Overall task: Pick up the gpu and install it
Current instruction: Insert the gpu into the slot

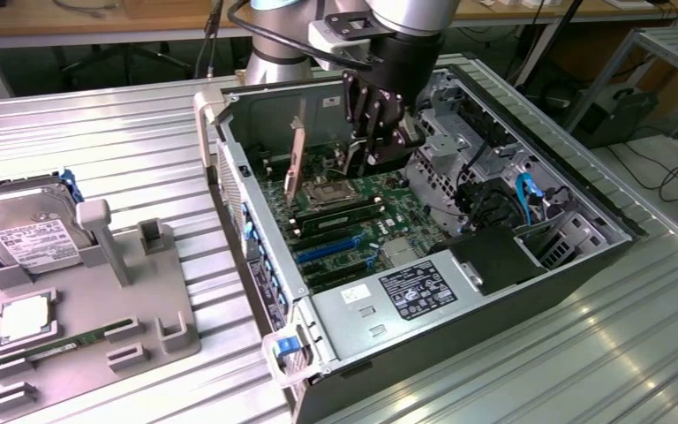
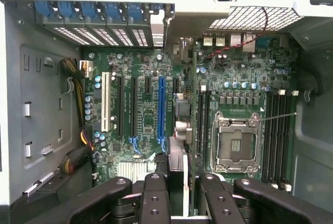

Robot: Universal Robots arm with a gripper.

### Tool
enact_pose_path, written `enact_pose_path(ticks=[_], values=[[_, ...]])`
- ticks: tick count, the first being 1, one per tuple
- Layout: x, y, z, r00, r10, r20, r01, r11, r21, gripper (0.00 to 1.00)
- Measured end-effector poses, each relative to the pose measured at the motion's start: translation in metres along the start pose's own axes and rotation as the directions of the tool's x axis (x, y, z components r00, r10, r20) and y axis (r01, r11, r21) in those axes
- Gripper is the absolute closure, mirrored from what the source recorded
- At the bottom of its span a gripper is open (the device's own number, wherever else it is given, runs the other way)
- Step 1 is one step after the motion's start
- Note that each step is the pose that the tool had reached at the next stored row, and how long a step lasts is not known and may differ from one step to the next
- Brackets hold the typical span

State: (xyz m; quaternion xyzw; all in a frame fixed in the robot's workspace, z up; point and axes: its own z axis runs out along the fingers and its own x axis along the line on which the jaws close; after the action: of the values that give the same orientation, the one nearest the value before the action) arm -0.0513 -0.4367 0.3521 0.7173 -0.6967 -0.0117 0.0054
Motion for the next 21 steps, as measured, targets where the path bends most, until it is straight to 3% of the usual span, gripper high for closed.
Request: enact_pose_path(ticks=[9, 21], values=[[0.0000, -0.0001, 0.0035, 1.0000, 0.000, 0.0005, 0.000, 1.0000, 0.0000, 0.72], [0.0003, -0.0002, 0.0097, 1.0000, 0.000, 0.0062, 0.000, 1.0000, 0.0001, 0.72]])
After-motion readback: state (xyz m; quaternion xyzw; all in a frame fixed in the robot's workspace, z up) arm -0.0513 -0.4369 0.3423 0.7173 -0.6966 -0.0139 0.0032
